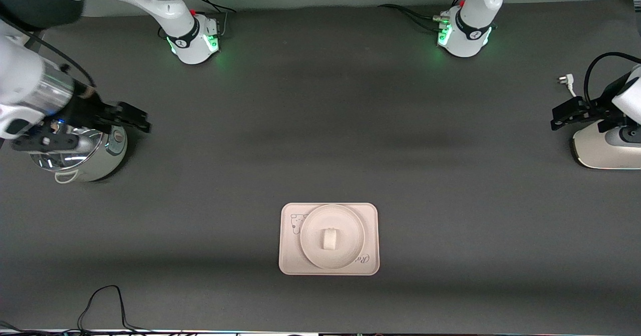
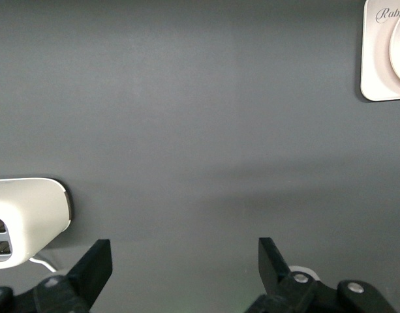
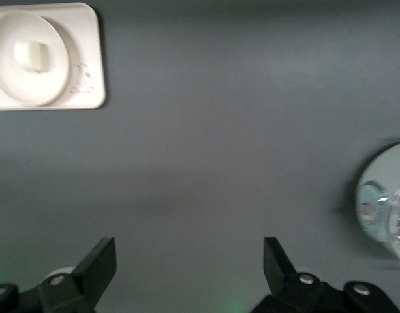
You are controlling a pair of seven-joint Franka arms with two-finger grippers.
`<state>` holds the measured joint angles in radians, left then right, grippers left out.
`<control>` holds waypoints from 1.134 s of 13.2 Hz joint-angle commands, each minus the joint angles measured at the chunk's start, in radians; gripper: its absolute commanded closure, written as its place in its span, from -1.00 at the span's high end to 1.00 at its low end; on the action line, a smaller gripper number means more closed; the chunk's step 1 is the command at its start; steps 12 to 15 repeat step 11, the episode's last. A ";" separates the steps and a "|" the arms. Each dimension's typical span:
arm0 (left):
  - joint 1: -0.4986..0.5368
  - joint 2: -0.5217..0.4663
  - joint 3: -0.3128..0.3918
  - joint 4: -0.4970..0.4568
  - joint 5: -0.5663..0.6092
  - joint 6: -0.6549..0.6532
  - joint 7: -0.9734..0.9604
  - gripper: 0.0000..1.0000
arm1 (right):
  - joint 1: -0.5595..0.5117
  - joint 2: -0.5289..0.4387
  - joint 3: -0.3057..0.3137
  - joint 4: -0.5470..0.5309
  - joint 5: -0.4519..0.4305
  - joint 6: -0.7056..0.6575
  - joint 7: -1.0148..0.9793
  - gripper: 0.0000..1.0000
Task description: Place bun in plate and plate on tray
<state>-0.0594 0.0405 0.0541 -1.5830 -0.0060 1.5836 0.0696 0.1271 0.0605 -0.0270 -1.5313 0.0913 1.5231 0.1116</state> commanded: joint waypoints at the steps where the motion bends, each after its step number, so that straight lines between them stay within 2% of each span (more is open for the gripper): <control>1: -0.008 -0.007 0.001 0.012 0.011 -0.004 0.002 1.00 | -0.050 -0.024 0.001 -0.032 -0.059 -0.001 -0.128 1.00; 5: -0.008 -0.008 0.003 0.012 0.011 -0.001 0.004 1.00 | -0.049 -0.024 -0.062 -0.044 -0.082 0.009 -0.162 1.00; 15: -0.008 -0.008 0.001 0.012 0.011 -0.002 0.002 1.00 | -0.046 -0.024 -0.071 -0.052 -0.084 0.017 -0.162 1.00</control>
